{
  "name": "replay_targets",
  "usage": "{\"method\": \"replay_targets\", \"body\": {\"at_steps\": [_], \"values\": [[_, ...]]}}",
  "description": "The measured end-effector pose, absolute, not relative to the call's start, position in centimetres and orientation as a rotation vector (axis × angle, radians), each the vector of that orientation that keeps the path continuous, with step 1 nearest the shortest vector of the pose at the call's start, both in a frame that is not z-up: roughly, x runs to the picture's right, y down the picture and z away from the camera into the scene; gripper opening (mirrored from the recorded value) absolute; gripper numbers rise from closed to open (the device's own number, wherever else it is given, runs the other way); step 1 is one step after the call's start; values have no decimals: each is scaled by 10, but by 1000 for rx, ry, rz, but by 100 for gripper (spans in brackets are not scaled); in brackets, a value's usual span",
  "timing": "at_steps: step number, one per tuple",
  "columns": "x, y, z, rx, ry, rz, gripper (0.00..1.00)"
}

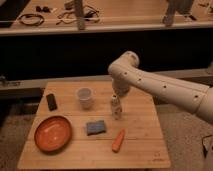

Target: Knock the bottle over

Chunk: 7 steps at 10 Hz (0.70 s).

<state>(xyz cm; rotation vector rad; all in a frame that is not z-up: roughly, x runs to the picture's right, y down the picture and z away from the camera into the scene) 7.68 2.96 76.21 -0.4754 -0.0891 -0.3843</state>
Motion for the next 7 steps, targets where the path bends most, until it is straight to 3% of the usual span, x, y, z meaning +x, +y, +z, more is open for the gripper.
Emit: {"method": "replay_targets", "body": {"at_steps": [5,7], "values": [[51,27,761,-488,-121,-432,10],[50,26,761,-495,-122,-447,19]]}}
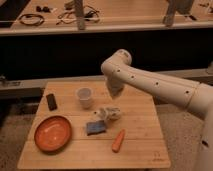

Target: Knock the bottle over

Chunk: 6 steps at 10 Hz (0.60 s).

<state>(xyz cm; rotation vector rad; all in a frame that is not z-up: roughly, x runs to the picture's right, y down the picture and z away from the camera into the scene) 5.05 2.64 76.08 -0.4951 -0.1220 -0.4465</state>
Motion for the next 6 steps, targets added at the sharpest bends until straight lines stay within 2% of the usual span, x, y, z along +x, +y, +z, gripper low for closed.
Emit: {"method": "replay_targets", "body": {"at_steps": [2,4,6], "values": [[42,25,762,-499,-136,-465,19],[30,22,763,-501,-143,-481,13],[21,16,764,-497,-144,-509,12]]}}
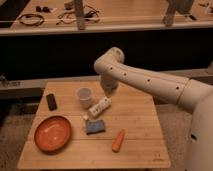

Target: Knock the bottle over

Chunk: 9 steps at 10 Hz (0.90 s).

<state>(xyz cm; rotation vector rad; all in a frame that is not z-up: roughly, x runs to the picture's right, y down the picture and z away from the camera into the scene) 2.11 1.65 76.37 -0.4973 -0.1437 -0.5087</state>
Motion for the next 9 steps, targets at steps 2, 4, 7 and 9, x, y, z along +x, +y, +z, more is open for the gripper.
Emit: {"method": "replay_targets", "body": {"at_steps": [2,4,7,9], "values": [[14,13,765,-505,-159,-521,12],[-3,9,768,-505,-188,-533,12],[-10,5,769,-511,-205,-567,17],[-14,1,771,-513,-219,-563,17]]}}
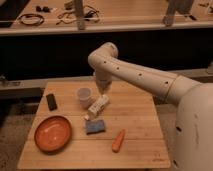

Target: Knock the bottle over

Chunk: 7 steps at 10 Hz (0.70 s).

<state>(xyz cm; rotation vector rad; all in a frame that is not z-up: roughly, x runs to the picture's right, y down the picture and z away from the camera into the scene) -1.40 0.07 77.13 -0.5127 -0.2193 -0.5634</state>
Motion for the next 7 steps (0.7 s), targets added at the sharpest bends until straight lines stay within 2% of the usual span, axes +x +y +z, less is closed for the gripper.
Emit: {"method": "replay_targets", "body": {"at_steps": [3,5,7], "values": [[-22,-5,774,-515,-240,-578,17],[-24,-10,776,-517,-254,-578,23],[-27,-14,777,-518,-269,-579,24]]}}
